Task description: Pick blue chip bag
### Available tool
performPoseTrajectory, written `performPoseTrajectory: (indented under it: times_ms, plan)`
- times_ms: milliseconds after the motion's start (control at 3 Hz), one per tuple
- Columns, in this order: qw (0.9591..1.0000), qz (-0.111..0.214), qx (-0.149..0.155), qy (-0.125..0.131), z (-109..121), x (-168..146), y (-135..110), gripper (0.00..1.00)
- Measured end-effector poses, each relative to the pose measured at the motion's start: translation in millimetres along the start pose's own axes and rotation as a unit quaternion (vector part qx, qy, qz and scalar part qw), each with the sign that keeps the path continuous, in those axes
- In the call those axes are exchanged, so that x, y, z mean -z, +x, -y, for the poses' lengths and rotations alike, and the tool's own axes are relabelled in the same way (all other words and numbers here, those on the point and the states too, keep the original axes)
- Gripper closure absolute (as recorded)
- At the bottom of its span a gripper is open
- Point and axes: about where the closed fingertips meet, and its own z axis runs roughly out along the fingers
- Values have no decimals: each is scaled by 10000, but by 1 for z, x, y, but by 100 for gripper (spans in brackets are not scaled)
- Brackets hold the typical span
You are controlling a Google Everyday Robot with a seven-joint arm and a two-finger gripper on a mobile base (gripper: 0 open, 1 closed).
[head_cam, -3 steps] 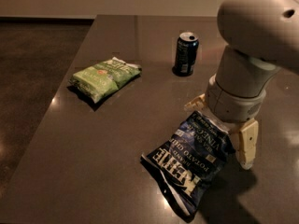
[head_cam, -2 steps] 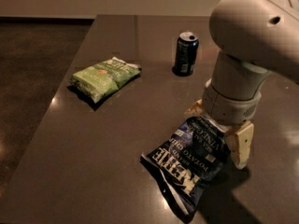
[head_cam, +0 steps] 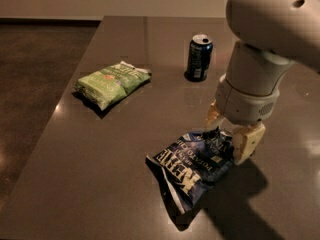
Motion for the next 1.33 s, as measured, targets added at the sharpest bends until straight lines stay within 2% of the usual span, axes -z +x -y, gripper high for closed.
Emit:
performPoseTrajectory:
  times_ms: [333, 667, 1000, 1333]
  plan:
    - [9989, 237, -233, 317, 7, 29, -4, 74]
    - [9961, 445, -466, 599, 13, 55, -6, 97]
    - [9913, 663, -743, 864, 19, 84, -7, 100]
    - [9839, 939, -1017, 1129, 26, 117, -8, 100]
